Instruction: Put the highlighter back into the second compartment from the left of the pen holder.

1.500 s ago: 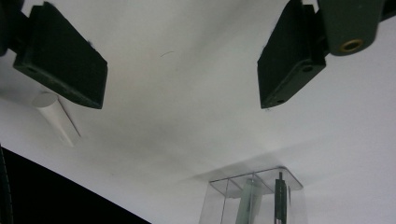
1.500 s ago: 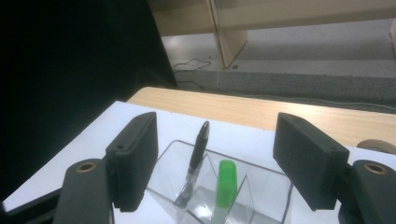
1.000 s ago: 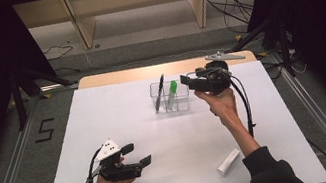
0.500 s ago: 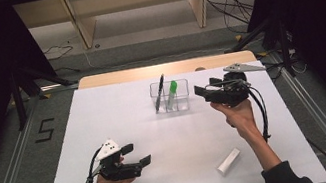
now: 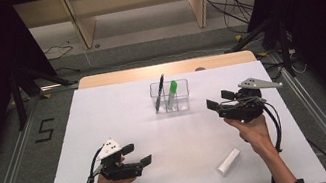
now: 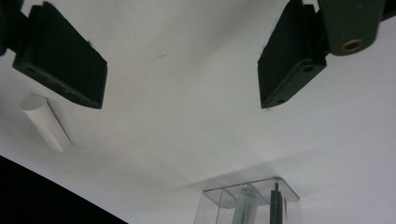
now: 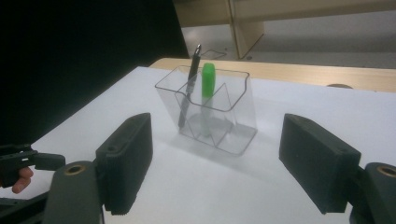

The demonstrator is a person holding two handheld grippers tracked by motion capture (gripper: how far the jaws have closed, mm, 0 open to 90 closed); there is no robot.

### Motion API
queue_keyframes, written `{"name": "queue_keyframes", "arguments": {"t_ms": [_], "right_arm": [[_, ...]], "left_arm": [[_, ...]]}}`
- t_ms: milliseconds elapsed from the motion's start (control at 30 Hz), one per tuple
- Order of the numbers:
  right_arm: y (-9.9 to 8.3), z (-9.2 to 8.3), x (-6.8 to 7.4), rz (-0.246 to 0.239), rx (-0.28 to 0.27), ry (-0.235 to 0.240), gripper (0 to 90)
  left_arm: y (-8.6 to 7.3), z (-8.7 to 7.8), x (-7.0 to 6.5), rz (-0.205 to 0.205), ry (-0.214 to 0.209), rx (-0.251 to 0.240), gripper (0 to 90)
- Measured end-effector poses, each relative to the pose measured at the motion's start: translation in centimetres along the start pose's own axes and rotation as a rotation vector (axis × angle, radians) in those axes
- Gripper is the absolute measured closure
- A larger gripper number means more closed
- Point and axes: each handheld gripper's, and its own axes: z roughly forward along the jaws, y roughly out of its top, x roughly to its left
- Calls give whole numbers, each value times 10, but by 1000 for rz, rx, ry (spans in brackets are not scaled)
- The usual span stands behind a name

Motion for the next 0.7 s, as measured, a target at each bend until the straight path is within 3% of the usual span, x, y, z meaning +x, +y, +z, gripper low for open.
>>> {"name": "queue_keyframes", "arguments": {"t_ms": [100,333,700], "right_arm": [[-8,-6,-4,16,-9,2,268],[-24,-14,-9,-20,15,-26,267],[-37,-24,-17,-14,32,-39,267]], "left_arm": [[0,1,0,-1,3,2,154],[2,2,2,-13,1,-1,154],[5,4,-3,-1,-7,3,154]]}}
